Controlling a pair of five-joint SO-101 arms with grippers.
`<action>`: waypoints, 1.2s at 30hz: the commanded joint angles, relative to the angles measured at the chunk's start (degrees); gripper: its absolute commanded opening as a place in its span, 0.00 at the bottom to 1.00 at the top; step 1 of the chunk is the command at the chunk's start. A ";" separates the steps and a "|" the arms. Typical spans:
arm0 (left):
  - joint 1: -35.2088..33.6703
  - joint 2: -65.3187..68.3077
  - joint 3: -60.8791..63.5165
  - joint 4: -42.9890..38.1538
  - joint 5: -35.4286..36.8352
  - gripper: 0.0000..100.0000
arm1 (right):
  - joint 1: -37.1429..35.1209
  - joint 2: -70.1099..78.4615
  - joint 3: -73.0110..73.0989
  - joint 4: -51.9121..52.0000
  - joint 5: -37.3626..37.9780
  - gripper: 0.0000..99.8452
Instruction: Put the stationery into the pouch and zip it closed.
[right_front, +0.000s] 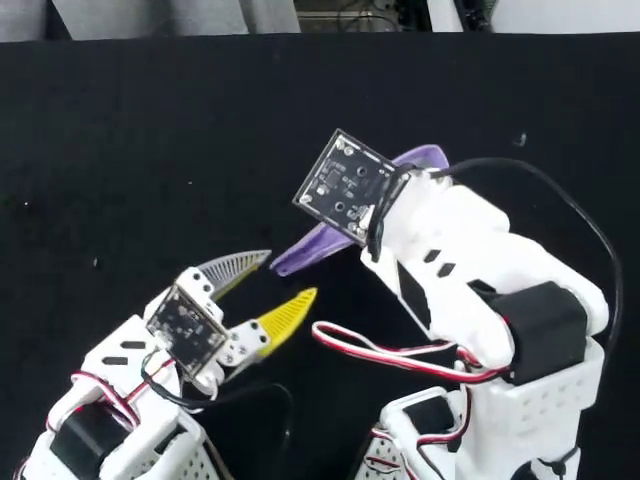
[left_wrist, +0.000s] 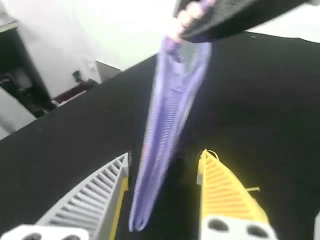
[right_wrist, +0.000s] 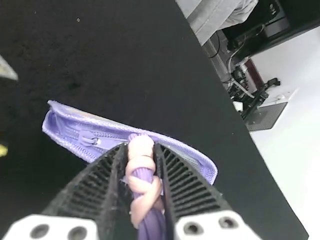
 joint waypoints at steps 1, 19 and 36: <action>3.21 2.02 -2.77 -4.84 -0.88 0.23 | 1.14 5.67 -0.57 -2.64 -0.70 0.02; 3.21 23.47 -4.44 -21.89 -0.88 0.22 | 1.23 5.32 -0.40 -2.29 -0.70 0.02; 0.57 24.44 -4.09 -16.88 -0.97 0.03 | 1.58 5.32 -0.66 0.53 -0.97 0.02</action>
